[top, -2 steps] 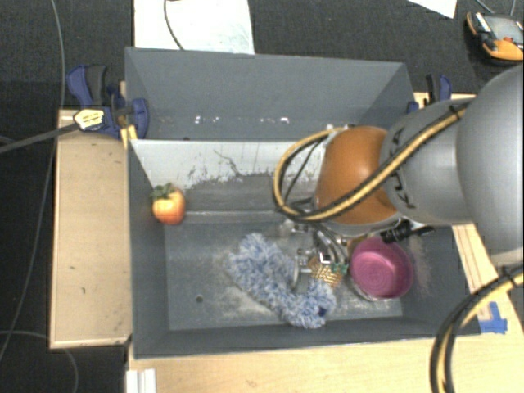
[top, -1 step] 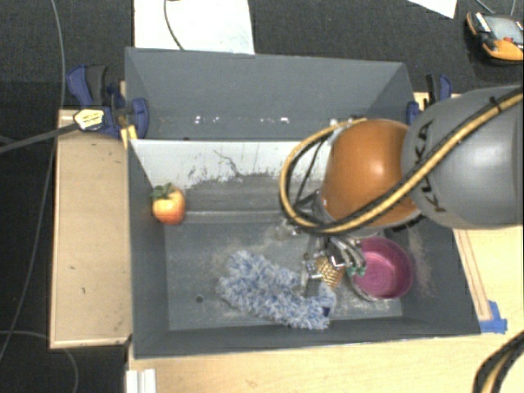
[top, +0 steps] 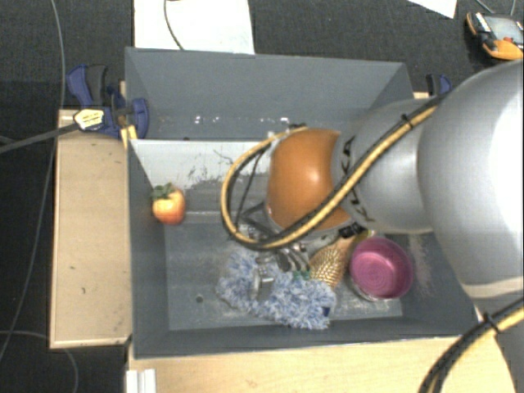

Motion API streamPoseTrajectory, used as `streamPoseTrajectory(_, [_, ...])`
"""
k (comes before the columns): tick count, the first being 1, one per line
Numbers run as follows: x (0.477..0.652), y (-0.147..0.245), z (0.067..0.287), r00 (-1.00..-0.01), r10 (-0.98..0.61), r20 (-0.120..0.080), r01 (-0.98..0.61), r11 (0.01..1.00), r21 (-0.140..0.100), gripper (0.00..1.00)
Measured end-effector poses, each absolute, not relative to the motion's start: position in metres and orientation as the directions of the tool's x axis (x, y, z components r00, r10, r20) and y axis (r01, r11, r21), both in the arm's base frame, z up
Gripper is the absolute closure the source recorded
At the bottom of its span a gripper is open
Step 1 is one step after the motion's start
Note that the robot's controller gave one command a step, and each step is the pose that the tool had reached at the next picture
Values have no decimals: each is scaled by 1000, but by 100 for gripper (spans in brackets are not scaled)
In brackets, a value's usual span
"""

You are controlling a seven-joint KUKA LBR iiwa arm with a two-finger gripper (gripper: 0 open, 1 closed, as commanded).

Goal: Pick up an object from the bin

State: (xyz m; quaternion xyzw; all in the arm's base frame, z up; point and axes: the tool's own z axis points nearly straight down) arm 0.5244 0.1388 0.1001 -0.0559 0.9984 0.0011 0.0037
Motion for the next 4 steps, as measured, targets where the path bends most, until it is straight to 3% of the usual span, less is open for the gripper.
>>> streamPoseTrajectory(1, [506,130,70,-935,-354,-23,-354,935,-8,0])
streamPoseTrajectory(2, [538,65,71,-922,-388,-12,-388,922,-1,100])
streamPoseTrajectory(3, [538,65,71,-922,-387,-12,-387,922,-1,100])
streamPoseTrajectory(4, [535,66,107,-923,-385,-2,-385,923,3,100])
